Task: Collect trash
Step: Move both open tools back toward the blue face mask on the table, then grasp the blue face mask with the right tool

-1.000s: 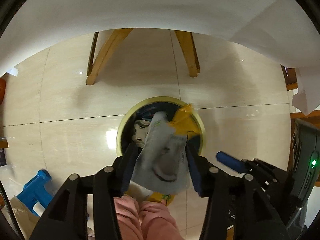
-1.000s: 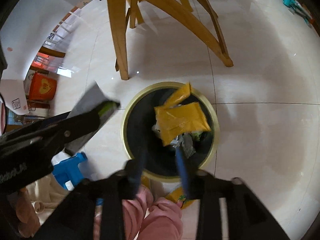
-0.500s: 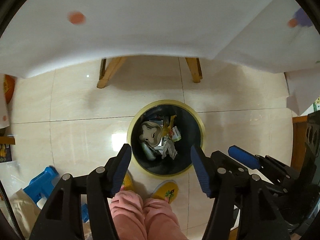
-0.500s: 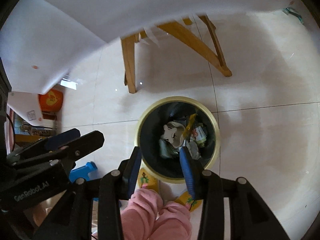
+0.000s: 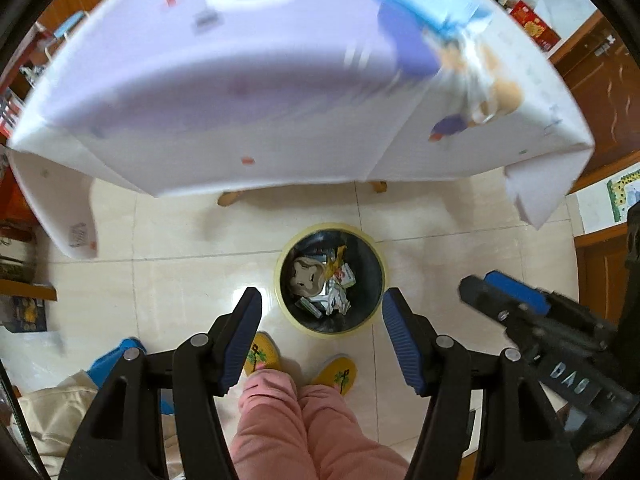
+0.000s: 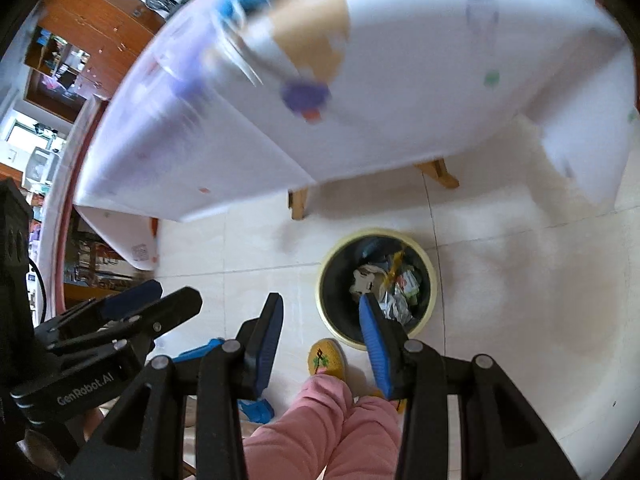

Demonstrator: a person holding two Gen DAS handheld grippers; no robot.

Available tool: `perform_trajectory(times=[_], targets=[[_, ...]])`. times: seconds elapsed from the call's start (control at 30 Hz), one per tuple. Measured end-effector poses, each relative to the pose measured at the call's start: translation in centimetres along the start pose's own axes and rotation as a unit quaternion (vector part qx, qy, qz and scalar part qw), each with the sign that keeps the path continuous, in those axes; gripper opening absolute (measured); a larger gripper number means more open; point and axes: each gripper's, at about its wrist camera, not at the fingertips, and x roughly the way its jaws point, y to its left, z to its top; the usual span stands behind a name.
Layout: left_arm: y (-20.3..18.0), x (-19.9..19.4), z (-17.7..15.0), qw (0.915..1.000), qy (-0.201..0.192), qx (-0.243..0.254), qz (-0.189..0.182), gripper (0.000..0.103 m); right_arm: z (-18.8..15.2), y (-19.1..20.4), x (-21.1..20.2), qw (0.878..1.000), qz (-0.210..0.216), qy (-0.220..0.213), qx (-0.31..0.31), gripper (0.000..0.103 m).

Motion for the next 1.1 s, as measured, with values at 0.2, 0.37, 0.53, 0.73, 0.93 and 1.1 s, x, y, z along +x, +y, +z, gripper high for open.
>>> perform_trajectory(times=[0.2, 0.37, 0.53, 0.73, 0.93, 1.1], targets=[[-0.5, -6.9, 1.0, 0.9987, -0.045, 0.016, 0.018, 0.062, 1.2, 2.0, -5.9, 0.999, 0.015, -0.038, -0.019, 0.040], [-1.3, -12.2, 2.0, 0.9933, -0.108, 0.022, 0.033, 0.068, 2.3, 3.9, -10.4, 0.996, 0.030, -0.075, -0.045, 0.040], [-2.3, -16.0, 3.1, 0.9868, -0.155, 0.026, 0.040, 0.069, 3.5, 5.4, -13.4, 0.992, 0.035, -0.099, -0.068, 0.040], [-2.8, -18.2, 4.6, 0.9796, -0.194, 0.019, 0.049, 0.079, 5.6, 6.8, -15.0, 0.988, 0.033, -0.120, -0.094, 0.049], [-2.4, -18.1, 6.3, 0.9795, -0.195, 0.015, 0.047, 0.079, 8.4, 8.2, -15.2, 0.984, 0.025, -0.138, -0.107, 0.049], [-1.8, -16.6, 8.7, 0.9805, -0.191, 0.021, 0.041, 0.079, 11.1, 8.8, -13.0, 0.985, 0.003, -0.130, -0.109, 0.049]])
